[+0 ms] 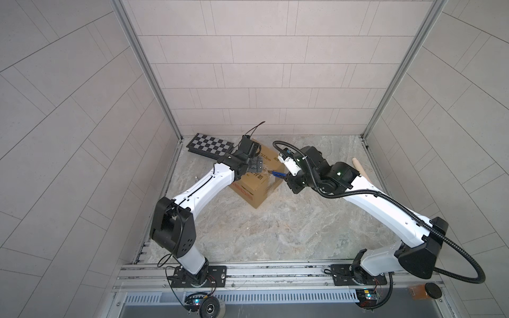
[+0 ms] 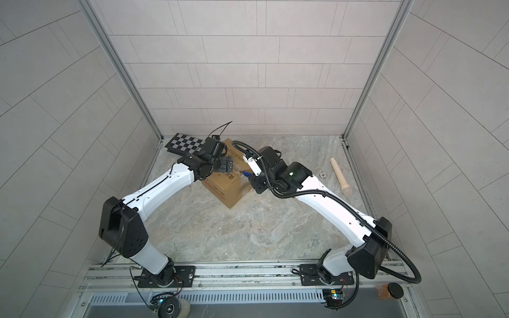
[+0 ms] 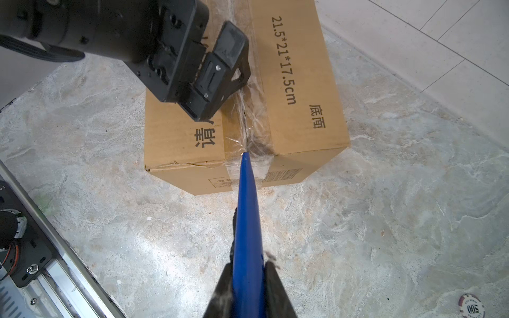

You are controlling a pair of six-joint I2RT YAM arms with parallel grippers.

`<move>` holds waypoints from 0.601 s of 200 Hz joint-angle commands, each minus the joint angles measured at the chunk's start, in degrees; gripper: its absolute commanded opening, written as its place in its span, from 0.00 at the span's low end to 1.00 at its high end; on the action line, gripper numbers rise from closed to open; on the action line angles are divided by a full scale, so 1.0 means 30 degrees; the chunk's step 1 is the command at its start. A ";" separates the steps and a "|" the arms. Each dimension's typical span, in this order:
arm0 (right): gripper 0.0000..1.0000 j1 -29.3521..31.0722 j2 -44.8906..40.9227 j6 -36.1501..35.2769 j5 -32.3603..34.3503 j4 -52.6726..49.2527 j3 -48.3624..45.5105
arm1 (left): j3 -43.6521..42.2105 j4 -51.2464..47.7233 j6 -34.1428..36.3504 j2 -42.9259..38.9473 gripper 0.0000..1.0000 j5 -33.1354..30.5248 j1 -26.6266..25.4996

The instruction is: Unpack the express box

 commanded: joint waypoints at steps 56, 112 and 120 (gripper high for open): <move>0.00 0.0293 0.0983 0.0124 -0.1271 0.0863 -0.1153 | -0.1010 -0.0566 -0.0285 0.1009 1.00 0.0777 0.0195; 0.00 0.0270 0.0686 -0.0011 -0.1082 0.0610 -0.1282 | -0.1338 -0.0168 -0.0423 0.1157 1.00 0.0893 0.0204; 0.00 0.0247 0.0469 -0.0182 -0.0937 0.0246 -0.1219 | -0.1371 -0.0168 -0.0404 0.1200 1.00 0.0867 0.0209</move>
